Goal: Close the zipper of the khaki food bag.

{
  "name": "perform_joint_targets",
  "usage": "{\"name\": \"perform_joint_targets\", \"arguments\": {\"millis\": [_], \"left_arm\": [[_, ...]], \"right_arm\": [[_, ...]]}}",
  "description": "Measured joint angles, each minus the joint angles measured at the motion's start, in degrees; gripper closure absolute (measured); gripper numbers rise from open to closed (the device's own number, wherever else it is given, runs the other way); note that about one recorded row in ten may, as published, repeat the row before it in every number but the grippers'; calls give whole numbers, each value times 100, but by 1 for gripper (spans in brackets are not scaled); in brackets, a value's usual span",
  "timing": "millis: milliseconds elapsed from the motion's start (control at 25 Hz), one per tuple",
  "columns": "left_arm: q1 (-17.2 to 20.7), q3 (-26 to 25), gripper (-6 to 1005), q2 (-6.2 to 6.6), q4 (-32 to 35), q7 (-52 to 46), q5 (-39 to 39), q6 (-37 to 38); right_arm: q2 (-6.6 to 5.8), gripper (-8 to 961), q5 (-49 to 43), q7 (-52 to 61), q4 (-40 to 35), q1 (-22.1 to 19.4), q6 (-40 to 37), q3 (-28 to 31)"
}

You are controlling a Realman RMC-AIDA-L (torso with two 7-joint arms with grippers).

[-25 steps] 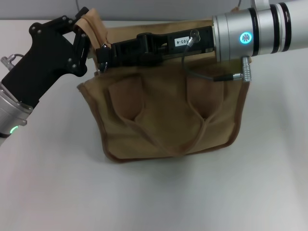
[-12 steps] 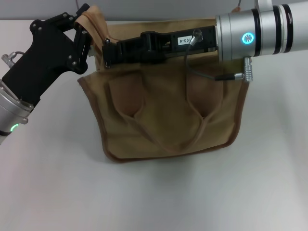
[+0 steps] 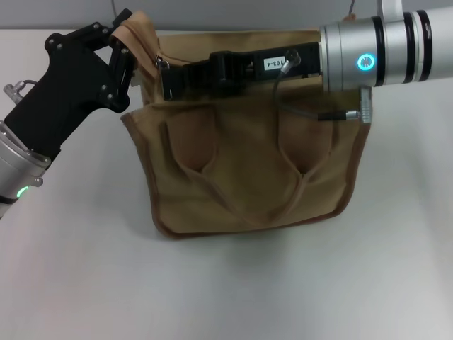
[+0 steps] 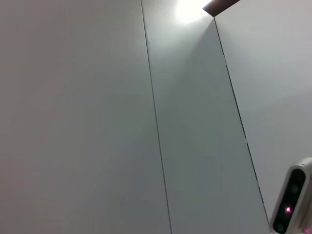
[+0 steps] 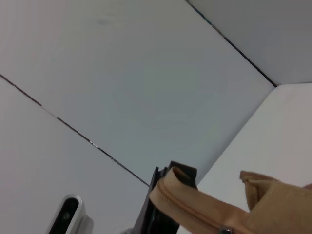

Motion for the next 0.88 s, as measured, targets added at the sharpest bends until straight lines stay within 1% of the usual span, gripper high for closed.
{"name": "perform_joint_targets", "arguments": {"millis": [160,400,720,880], "left_arm": [[34,-68,980,0,-1,0,-1,-1],[124,-314,980,11,-72,-40,1,-10],[190,-360,980,27,-72,-49,-2,-63],[207,-363,981,31,-71,-50,-3,-117]], "right_arm": [[0,949,27,-294,0,-100,-38,32],[-12,950,171,-680,-123,-356,-90,40],[-21,951,172,-711,-627,-960,-83,46],[-34,952,193,-747,-924,-1393,-108,119]]}}
